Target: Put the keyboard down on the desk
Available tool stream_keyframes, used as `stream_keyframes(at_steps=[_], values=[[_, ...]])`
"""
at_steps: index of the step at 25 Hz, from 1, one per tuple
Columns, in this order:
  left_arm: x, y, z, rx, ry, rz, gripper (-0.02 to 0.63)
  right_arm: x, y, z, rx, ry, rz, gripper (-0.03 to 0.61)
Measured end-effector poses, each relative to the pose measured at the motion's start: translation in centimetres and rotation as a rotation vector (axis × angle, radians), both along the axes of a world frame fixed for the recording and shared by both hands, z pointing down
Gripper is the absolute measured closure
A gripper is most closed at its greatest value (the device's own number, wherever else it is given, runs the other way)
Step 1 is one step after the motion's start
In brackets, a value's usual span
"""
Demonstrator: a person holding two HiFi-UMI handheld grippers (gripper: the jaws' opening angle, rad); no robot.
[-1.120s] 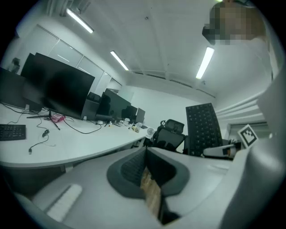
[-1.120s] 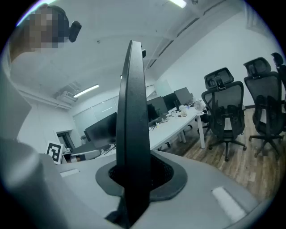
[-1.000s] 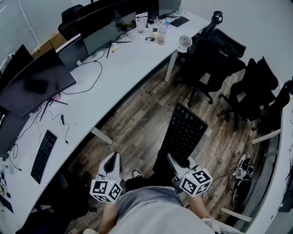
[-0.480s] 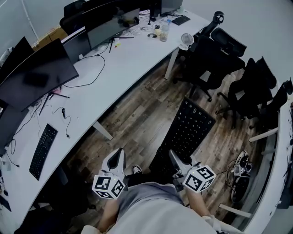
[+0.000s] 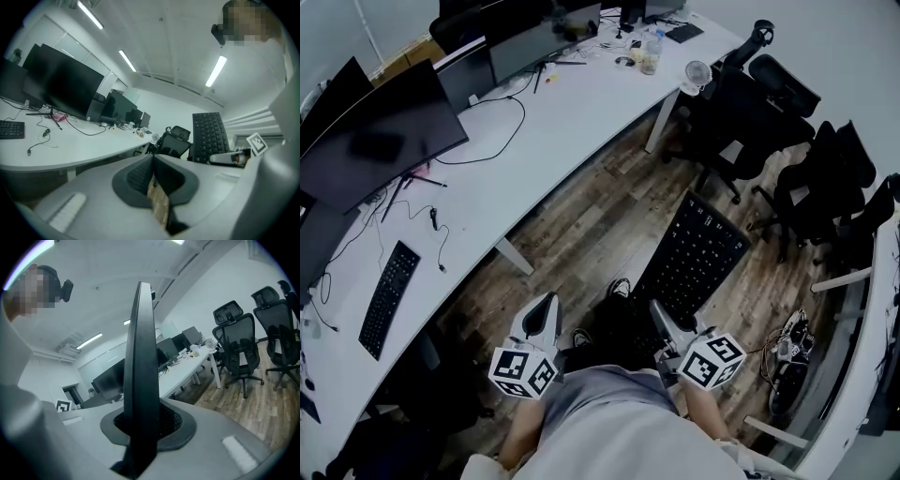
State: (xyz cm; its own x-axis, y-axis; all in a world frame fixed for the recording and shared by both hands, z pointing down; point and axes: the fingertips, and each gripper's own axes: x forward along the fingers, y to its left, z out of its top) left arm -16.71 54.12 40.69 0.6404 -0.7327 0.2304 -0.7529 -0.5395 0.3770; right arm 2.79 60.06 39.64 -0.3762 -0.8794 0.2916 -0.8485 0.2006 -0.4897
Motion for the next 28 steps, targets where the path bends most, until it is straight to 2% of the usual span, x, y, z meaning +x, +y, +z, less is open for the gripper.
stream_keyframes(at_steps=[13,16,21,25,28], values=[[2.5,-7.5,-0.5,-0.004,-0.033,-0.036,0.614,2.2,-8.3,0.4,-0.003,-0.028,-0.051,0.497],[4.4,-10.0,-0.8,-0.010,-0.040,-0.023,0.614,3.8,-10.9,0.4,-0.007,-0.046,-0.051,0.497],[7.5,-13.8,-2.1,0.029,0.013,-0.011,0.614,7.0,-15.0,0.7,-0.006,-0.084,-0.046,0.497],[8.4,-15.4,-1.2,0.034,-0.006,-0.021,0.614,8.3,-16.9,1.9,0.001,-0.108,-0.043,0.497],[10.4,-18.3,-1.2,0.013,-0.016,-0.034,0.614,10.6,-19.8,1.5,0.012,-0.133,-0.044,0.497]])
